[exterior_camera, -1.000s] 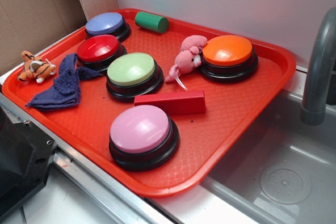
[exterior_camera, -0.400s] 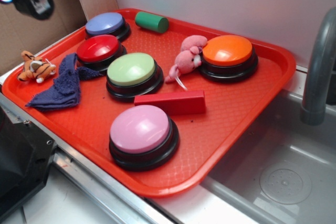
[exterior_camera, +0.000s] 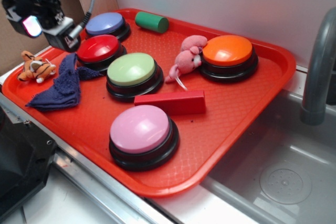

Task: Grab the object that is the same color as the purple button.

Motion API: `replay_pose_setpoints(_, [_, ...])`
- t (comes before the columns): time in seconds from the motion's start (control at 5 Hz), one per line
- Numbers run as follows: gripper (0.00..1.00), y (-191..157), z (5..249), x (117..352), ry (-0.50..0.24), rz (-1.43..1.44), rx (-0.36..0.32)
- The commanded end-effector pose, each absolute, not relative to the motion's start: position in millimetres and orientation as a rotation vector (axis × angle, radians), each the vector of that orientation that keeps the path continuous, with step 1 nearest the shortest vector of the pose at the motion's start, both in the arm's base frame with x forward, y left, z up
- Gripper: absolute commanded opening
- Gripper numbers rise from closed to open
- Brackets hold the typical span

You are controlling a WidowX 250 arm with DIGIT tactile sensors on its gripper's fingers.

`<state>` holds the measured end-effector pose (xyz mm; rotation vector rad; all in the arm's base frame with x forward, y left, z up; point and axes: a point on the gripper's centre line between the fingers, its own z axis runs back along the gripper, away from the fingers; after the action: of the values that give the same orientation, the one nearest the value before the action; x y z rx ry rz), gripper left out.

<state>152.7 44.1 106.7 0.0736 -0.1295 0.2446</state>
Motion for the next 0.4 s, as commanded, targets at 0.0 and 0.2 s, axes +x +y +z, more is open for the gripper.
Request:
replay_pose_setpoints(0.0, [1.00, 72.5, 62.4, 159.3, -0.149, 0.297, 0.041])
replay_pose_setpoints(0.2, [1.00, 78.7, 45.4, 161.7, -0.135, 0.309, 0.048])
